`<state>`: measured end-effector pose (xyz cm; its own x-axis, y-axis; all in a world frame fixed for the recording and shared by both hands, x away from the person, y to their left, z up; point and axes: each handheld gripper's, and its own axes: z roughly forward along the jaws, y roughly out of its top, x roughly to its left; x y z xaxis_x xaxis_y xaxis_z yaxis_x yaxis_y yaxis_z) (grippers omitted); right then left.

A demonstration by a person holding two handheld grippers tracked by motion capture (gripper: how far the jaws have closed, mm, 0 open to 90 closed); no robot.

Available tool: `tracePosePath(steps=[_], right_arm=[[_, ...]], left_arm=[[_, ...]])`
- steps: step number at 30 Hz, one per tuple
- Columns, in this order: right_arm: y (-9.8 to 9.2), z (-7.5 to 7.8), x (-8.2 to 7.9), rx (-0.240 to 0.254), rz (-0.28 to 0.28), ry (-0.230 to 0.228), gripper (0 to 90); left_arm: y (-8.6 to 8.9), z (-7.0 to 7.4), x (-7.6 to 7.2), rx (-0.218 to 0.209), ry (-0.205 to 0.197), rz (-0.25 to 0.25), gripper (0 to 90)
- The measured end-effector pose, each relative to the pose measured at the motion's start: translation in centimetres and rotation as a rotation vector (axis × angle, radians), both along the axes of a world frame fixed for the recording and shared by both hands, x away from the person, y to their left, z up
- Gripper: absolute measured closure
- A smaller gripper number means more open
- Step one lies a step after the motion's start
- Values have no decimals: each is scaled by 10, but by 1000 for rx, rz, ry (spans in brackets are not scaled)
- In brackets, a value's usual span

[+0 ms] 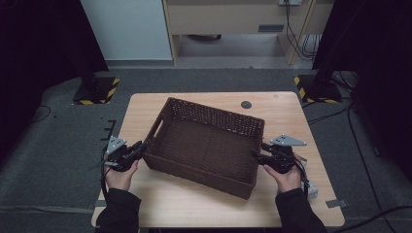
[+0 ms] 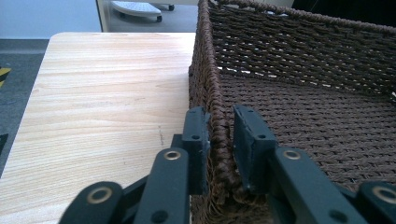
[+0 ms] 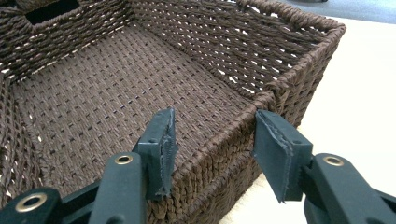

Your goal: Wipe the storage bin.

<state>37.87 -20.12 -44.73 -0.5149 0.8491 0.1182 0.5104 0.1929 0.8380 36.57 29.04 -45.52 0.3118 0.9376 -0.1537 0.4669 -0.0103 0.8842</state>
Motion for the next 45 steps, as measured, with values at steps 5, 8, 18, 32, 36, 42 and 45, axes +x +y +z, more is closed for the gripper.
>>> tracePosePath(steps=[5, 8, 18, 32, 36, 42, 45], right_arm=[[-3, 7, 4, -17, -3, -35, 472], [-6, 10, 11, -8, -20, -69, 446], [-3, -4, 26, -22, -12, -57, 427], [-4, -3, 9, -6, -30, -37, 422], [-3, -3, 3, -3, -40, -38, 417], [-5, 3, 4, -20, -9, -51, 436], [-10, 7, 8, -13, -30, -87, 417]], left_arm=[[-1, 0, 5, 12, 0, 1, 789], [0, -1, 9, 6, -2, 9, 792], [3, -2, 14, -8, -17, 39, 726], [-3, 9, -22, 22, -42, 18, 673], [-9, 5, -19, 30, -29, 15, 677], [-7, 2, -11, 18, -39, 25, 687], [-7, 1, -4, 26, -47, 33, 697]])
